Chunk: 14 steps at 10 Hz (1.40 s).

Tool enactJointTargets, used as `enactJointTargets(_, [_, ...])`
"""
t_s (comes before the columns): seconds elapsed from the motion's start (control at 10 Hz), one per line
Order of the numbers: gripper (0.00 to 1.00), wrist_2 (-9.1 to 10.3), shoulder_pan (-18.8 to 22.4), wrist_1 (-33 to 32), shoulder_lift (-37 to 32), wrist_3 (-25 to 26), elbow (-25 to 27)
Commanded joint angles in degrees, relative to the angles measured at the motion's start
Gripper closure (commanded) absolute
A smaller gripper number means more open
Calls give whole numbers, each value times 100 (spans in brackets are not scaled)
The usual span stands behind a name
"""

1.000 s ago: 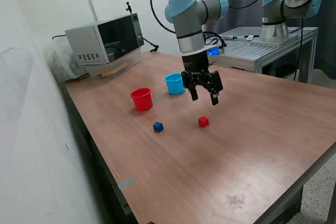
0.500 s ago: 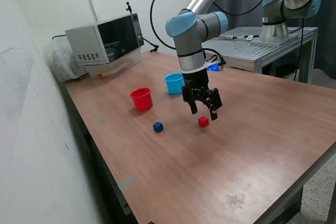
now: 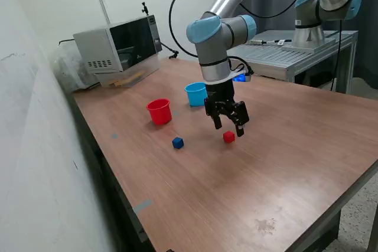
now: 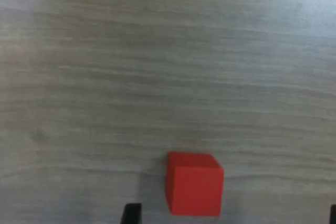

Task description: Place red objects in the red bin, and blue objects in the blue bin.

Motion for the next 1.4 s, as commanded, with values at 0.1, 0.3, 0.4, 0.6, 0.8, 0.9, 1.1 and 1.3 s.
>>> enactJointTargets(0.1, [0,-2,-20,0,9,0,12])
enactJointTargets(0.3, [0,-2,-20,0,27,0,56])
enactJointTargets(0.4, [0,-2,-28,0,62,0,83])
enactJointTargets(0.6, [0,-2,-46,0,89,0,48])
enactJointTargets(0.8, [100,-11,-55,0,106,0,39])
enactJointTargets(0.9, [100,-150,-55,0,106,0,48])
enactJointTargets(1.1, [100,-362,-81,0,106,9,48])
enactJointTargets(1.3, [100,-415,-90,26,115,18,21])
